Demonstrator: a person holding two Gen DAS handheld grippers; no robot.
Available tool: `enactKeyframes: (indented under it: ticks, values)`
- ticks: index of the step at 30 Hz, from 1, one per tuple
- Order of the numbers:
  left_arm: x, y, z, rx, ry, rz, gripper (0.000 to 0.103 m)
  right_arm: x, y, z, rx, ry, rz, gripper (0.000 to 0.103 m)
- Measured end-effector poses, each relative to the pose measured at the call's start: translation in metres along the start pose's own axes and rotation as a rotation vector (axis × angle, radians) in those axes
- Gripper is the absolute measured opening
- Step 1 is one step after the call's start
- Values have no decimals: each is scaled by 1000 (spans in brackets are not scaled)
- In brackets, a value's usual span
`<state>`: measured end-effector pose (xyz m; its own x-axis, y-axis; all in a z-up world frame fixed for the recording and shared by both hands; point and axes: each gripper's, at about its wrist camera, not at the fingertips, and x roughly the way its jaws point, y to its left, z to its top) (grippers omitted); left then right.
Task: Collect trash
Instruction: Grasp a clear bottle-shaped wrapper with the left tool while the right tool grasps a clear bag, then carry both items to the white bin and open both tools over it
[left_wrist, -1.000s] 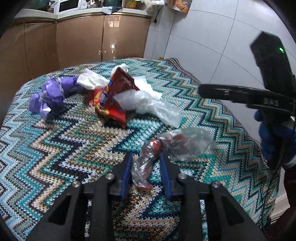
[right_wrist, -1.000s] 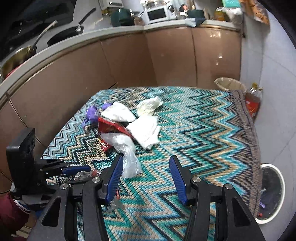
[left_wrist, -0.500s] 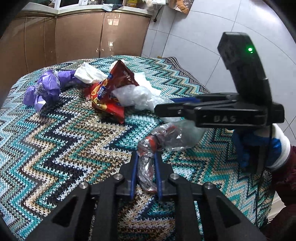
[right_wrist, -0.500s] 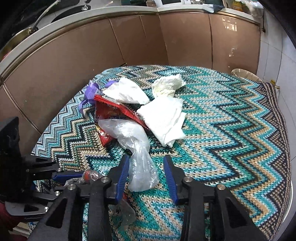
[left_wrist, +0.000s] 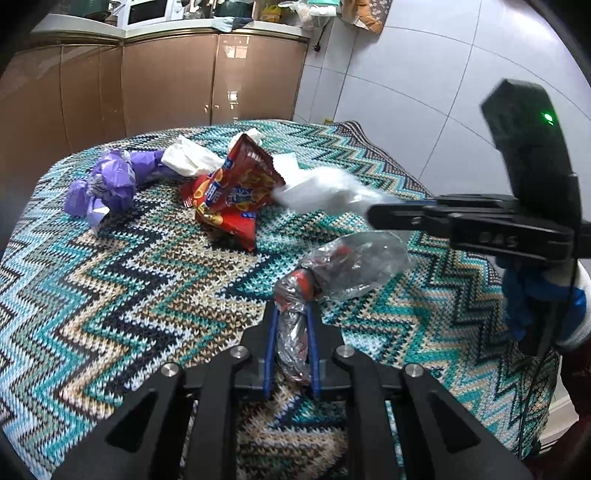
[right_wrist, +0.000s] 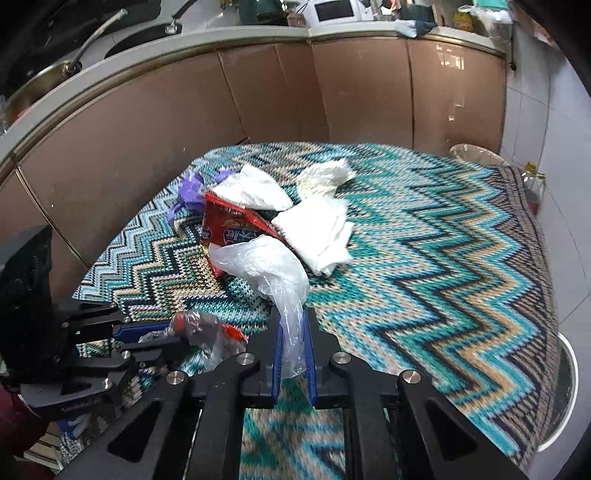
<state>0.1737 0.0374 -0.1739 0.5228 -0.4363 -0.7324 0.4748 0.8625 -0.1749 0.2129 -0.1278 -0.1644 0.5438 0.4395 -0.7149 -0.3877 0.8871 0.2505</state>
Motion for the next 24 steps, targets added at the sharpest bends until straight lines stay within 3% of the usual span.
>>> enactKeyframes:
  ticks: [14,24]
  values:
    - [-52,-44,14,15,-66,50,13,-92,-24,-29,84,-165,-10,10]
    - [-22,-125,64,126,-38,0,13,-158,-94,-67,242,-273,-102,10]
